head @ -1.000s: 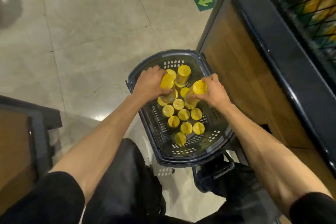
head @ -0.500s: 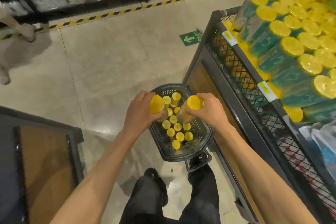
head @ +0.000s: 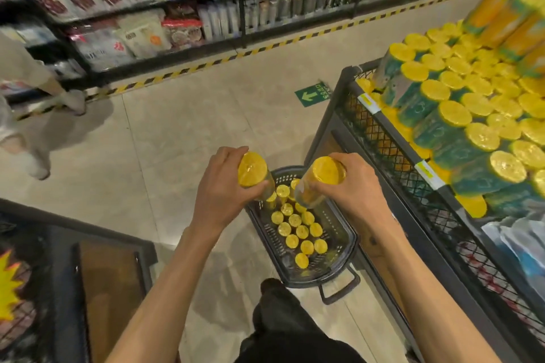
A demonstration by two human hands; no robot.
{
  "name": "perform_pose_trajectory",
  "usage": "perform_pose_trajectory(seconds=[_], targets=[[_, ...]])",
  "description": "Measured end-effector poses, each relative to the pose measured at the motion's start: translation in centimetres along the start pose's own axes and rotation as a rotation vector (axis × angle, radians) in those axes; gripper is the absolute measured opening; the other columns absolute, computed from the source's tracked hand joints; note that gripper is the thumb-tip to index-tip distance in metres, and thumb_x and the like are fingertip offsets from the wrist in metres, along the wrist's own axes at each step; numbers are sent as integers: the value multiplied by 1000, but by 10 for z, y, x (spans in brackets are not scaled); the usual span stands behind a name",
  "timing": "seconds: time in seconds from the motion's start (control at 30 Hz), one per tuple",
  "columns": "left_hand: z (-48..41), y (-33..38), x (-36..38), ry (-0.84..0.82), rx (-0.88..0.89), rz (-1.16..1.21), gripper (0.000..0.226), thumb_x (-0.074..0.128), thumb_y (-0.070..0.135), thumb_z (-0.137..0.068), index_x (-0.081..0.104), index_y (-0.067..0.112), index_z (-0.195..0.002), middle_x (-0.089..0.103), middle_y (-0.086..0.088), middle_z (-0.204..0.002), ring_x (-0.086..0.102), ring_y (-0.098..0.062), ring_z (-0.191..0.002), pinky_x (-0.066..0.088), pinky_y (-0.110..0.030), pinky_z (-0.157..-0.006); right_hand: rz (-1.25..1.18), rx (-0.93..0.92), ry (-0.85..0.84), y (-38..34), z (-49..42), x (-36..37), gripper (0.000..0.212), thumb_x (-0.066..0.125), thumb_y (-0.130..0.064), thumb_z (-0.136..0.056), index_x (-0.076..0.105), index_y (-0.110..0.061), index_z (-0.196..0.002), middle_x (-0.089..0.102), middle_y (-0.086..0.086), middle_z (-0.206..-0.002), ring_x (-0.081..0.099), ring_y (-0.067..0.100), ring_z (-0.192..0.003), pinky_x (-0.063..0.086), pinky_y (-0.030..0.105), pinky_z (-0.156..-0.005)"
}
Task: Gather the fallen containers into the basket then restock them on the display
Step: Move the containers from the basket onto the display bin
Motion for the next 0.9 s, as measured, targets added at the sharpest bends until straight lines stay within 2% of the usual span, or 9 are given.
perform_pose_trajectory(seconds=[0.13,0.3,0.47,0.57,0.67,0.73,0.9], targets=[[-30,-5,-8,-36,29,31,73,84,45,-69,55,20,-131,51,4,-117,50,-15,-109,46,-33,-86,-48,47,52,-8,-16,-2,70,86,-40,-65,61,-22,-127,59,1,-122,56,17,-112,41,25,-87],[-82,-17,-6,-91,114,79,74,74,57,-65,56,23,-129,50,9,-115,51,-14,-107,49,-32,-86,-64,98,112,-24,-45,-4,65,86,-42,-62,62,-28,-121,58,-3,-121,55,15,-111,48,35,-90],[-158,-24,-8,-210,194,108,74,74,57,-62,55,29,-128,46,15,-114,51,-13,-107,50,-33,-85,-64,156,136,-40,-83,0,62,86,-43,-65,61,-29,-121,57,-9,-114,53,10,-107,42,27,-84],[-200,-31,-15,-267,234,121,74,76,58,-62,54,32,-128,47,16,-115,51,-10,-106,51,-34,-84,-28,203,152,-52,-104,6,73,85,-48,-65,56,-30,-130,57,-9,-118,53,9,-111,39,23,-86],[-244,-40,-16,-288,255,149,72,81,52,-64,54,32,-127,49,13,-115,52,-11,-104,53,-39,-84,-18,247,177,-64,-129,12,76,85,-50,-65,55,-30,-131,56,-9,-119,52,11,-112,41,26,-88],[-271,-45,-17,-310,251,163,73,77,56,-62,54,32,-127,50,11,-116,54,-13,-103,54,-41,-82,-21,287,202,-72,-144,13,78,85,-50,-64,54,-29,-133,56,-9,-121,53,11,-113,44,28,-91],[-337,-60,-12,-377,329,189,72,81,53,-64,55,30,-127,50,10,-116,53,-15,-104,54,-43,-83,-38,363,309,-95,-186,16,74,84,-47,-66,55,-30,-131,55,-10,-119,52,11,-111,45,29,-91]])
Point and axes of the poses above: each hand's wrist, its own z-axis away from the middle knuckle, its own x-axis out of the palm, y = z × x, the point moved 1 cm from there along -z, towards the middle knuckle
